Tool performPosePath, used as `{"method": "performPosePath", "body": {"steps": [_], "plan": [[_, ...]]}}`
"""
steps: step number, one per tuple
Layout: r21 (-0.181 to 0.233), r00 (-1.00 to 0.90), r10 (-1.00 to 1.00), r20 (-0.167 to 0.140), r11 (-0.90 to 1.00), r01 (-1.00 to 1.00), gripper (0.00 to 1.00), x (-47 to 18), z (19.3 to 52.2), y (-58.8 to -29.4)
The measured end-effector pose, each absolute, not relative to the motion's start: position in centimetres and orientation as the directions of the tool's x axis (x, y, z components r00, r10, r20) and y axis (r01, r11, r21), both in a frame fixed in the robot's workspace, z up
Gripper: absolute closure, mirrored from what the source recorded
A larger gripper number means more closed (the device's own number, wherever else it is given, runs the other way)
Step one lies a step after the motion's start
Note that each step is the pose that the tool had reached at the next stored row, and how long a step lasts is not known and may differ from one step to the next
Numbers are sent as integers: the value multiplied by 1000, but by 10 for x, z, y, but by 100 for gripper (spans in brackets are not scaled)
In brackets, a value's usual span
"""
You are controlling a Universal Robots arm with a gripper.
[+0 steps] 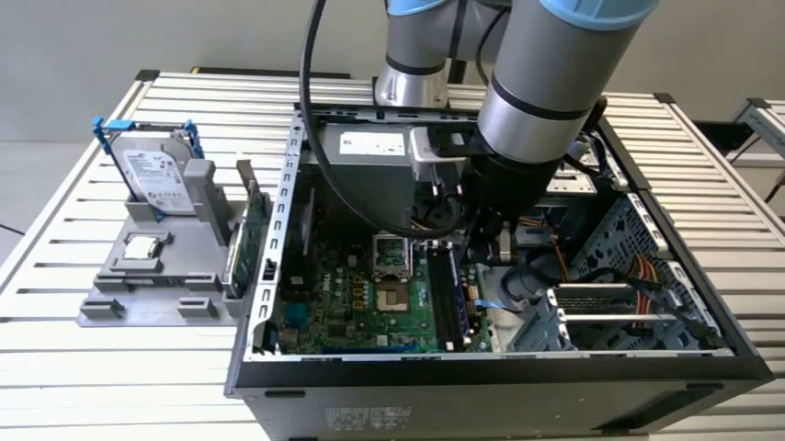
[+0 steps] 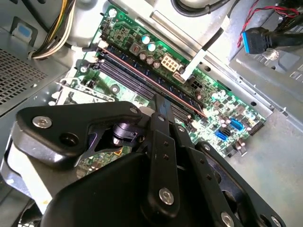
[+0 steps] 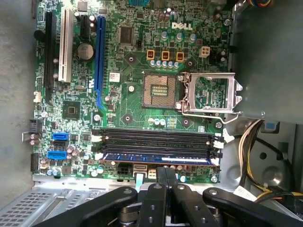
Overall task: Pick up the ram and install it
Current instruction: 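Press down the ram until it locks into place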
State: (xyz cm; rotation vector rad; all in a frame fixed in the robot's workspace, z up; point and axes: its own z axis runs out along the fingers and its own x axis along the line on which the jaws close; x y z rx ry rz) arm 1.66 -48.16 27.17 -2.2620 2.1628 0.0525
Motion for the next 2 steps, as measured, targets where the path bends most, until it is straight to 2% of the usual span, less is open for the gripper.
{"method": "performPosePath", "body": {"steps": [2], "plan": [[15, 45, -998, -32, -45, -999, 100, 17, 272, -482]]}}
